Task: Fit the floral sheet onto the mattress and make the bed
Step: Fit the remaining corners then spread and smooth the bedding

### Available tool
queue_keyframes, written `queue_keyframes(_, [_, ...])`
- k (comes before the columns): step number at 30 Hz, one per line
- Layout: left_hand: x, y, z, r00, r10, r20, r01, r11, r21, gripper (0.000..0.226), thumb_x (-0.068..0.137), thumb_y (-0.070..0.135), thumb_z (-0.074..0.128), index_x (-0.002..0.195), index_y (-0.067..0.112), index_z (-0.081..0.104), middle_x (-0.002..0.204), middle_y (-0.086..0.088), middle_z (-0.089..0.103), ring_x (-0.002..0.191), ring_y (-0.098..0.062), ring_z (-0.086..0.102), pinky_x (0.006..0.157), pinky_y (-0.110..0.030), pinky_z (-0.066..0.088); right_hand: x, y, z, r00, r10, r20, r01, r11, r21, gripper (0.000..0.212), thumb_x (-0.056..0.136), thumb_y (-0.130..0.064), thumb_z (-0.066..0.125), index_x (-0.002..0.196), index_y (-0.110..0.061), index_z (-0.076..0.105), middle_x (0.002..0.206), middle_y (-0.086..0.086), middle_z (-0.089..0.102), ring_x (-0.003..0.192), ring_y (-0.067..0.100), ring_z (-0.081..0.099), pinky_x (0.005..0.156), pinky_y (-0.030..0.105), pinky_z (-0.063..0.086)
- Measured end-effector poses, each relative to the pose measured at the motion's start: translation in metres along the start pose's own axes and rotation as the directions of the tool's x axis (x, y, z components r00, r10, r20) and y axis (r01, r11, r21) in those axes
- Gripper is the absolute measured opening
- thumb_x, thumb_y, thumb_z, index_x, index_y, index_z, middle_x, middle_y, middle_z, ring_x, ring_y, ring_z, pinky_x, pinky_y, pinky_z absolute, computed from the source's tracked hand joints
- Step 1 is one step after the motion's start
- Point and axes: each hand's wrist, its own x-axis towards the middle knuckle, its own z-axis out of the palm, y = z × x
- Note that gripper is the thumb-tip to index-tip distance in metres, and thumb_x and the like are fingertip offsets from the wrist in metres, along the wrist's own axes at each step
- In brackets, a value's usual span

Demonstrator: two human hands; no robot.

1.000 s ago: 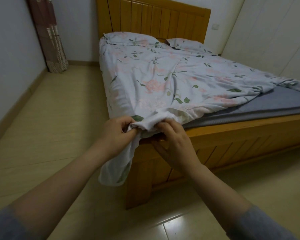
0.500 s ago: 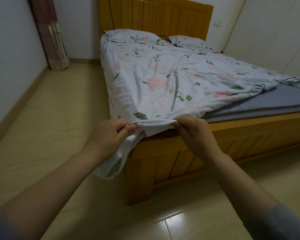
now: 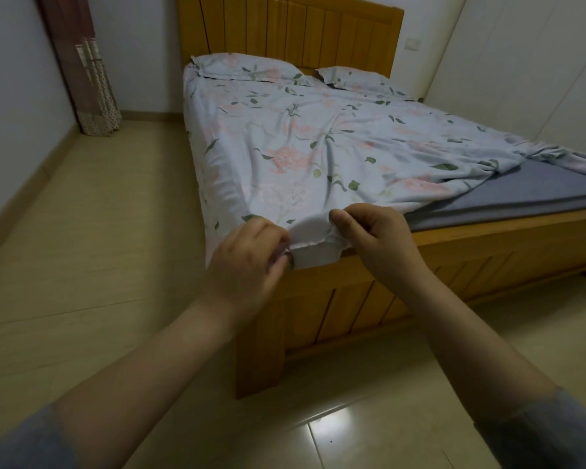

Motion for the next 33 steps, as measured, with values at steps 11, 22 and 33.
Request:
queue_keyframes(11, [-0.011, -0.009, -0.010, 0.946, -0.057, 0.318, 0.105, 0.985, -0.136, 0.007, 0.084, 0.027, 0.065, 0.081, 0.029, 0.059, 0.145, 0.005, 0.039, 0.130, -0.015, 0.039, 0.099, -0.028, 0.036, -0.033, 0.024, 0.007, 0.994, 0.099, 0.051, -0.084, 0.968, -0.236, 0.054, 0.094, -0.053, 0.037, 0.139, -0.024, 0.038, 0.146, 0.000, 0.038, 0.133, 0.015, 0.035, 0.107, 0.034, 0.037])
queue_keyframes(22, [-0.022, -0.007, -0.008, 0.866, 0.111, 0.487, -0.051, 0.990, -0.133, 0.012, 0.081, 0.032, 0.066, 0.076, 0.034, 0.054, 0.107, 0.013, 0.054, 0.097, -0.005, 0.048, 0.077, -0.020, 0.039, -0.054, 0.042, -0.008, 0.982, -0.185, 0.050, 0.189, 0.899, -0.394, 0.010, 0.082, -0.011, 0.067, 0.092, -0.010, 0.065, 0.095, 0.003, 0.062, 0.087, 0.020, 0.057, 0.073, 0.030, 0.048])
queue_keyframes(33, [-0.058, 0.006, 0.010, 0.834, 0.111, 0.540, -0.009, 0.982, -0.188, 0.029, 0.072, 0.050, 0.064, 0.073, 0.030, 0.043, 0.074, 0.015, 0.047, 0.065, -0.004, 0.045, 0.054, -0.018, 0.038, -0.095, 0.057, -0.001, 0.990, -0.111, 0.081, 0.133, 0.930, -0.344, 0.006, 0.086, -0.013, 0.064, 0.092, -0.013, 0.062, 0.096, -0.001, 0.060, 0.086, 0.015, 0.057, 0.070, 0.021, 0.046])
